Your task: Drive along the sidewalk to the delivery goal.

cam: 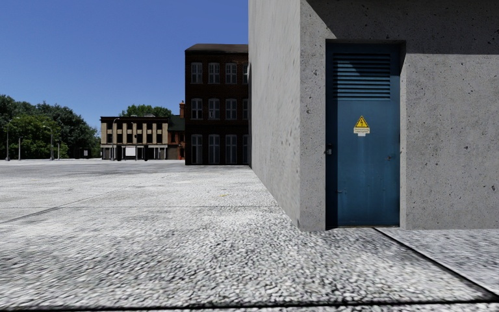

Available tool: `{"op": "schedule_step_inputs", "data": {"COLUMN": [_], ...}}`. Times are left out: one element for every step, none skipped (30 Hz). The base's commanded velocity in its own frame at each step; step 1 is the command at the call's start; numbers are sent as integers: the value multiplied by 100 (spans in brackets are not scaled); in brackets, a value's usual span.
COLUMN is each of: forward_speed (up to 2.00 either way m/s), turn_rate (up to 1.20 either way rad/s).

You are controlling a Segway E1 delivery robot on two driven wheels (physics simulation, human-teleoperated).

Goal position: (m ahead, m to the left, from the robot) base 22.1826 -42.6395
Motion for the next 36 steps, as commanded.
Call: {"op": "schedule_step_inputs", "data": {"forward_speed": [0,0,0,0,0,0,0,0,0,0,0,0,0,0,0,0,0,0,0,0,0,0,0,0,0,0,0,0,0,0,0,0,0,1,5,5], "turn_rate": [0,0,0,0,0,0,0,0,0,0,0,0,0,0,0,0,0,0,0,0,0,0,0,0,0,0,0,0,0,0,-3,-3,-8,-25,-39,-39]}}
